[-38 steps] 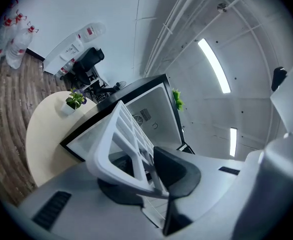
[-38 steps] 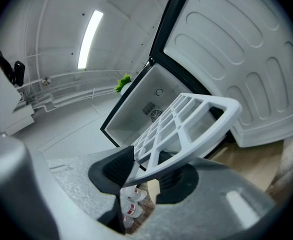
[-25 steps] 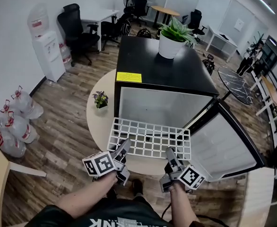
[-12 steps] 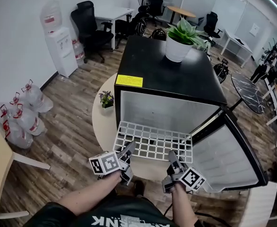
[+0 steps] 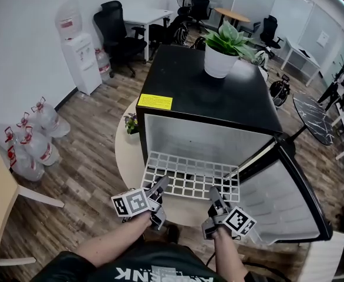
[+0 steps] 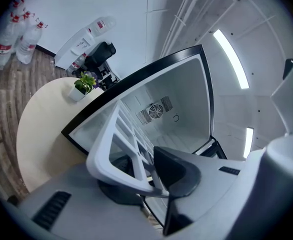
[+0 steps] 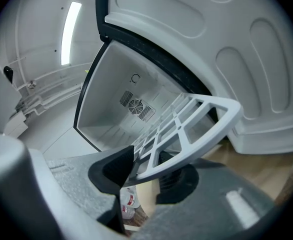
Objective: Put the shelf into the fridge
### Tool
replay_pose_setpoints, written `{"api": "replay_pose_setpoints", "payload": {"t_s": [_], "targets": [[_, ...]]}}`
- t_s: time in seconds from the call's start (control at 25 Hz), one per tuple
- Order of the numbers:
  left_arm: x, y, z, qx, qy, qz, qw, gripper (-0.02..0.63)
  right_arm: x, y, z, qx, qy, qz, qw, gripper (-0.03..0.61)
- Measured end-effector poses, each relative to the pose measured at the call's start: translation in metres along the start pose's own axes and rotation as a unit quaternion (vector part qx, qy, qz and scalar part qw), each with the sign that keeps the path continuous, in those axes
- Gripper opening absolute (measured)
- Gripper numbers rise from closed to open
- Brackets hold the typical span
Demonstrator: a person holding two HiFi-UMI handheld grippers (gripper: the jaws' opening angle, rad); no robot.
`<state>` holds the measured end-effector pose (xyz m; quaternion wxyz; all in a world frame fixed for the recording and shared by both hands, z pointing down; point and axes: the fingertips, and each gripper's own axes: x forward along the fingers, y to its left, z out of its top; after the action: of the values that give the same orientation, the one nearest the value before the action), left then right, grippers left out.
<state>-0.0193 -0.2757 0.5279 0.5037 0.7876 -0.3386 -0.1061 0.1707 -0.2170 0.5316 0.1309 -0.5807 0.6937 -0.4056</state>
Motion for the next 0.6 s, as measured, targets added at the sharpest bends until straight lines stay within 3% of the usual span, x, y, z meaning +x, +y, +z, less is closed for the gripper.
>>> {"api": "replay_pose_setpoints", "payload": {"t_s": [0.2, 0.6], "targets": [[0.008, 0.005, 0.0, -0.004, -0.005, -0.001, 1.0, 0.078, 0.012, 0.005, -0.004, 0.066, -0.006, 0.043, 0.997, 0.129], [0.019, 0.009, 0.006, -0.005, -0.01, 0.005, 0.9999, 0.078, 0.024, 0.0, 0.001, 0.071, -0.002, 0.043, 0.997, 0.129]]}}
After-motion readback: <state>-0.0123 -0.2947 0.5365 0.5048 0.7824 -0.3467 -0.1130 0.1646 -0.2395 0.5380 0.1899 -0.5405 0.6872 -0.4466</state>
